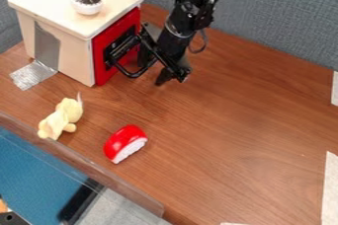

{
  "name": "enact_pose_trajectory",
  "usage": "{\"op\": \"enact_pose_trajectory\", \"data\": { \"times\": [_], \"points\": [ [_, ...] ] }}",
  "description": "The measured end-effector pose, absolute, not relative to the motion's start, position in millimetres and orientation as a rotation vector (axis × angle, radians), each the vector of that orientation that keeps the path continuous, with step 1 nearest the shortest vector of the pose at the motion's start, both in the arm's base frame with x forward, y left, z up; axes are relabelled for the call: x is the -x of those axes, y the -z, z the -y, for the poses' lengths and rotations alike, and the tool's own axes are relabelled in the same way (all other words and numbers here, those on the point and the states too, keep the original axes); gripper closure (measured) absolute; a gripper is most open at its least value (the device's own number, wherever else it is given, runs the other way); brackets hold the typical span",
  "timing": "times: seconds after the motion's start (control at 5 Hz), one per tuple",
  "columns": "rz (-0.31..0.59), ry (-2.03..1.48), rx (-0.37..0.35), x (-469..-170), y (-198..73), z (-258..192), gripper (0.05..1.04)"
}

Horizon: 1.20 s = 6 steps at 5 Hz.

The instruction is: Open the drawer

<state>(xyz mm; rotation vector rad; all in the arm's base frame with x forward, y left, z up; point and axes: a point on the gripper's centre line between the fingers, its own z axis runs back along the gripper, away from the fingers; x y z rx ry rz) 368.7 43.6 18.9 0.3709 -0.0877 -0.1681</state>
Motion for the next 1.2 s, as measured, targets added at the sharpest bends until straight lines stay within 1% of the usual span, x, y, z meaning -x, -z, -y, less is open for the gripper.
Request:
{"op": "enact_pose_trajectory", "data": {
  "times": [0.2,0.4,0.6,0.8,1.0,1.2],
  "points": [
    [0.086,0.167,-0.365,-368.3,-18.9,-36.8,0.719],
    [0.080,0.170,-0.333,-365.6,-18.2,-15.0,0.910],
    [0.078,0.181,-0.313,-362.9,-20.0,13.8,0.948],
    [0.081,0.188,-0.281,-361.5,-23.4,44.5,0.949],
    [0.089,0.197,-0.268,-360.1,-27.0,64.7,0.949],
    [0.083,0.160,-0.253,-361.2,-31.2,69.2,0.910]
  ]
}}
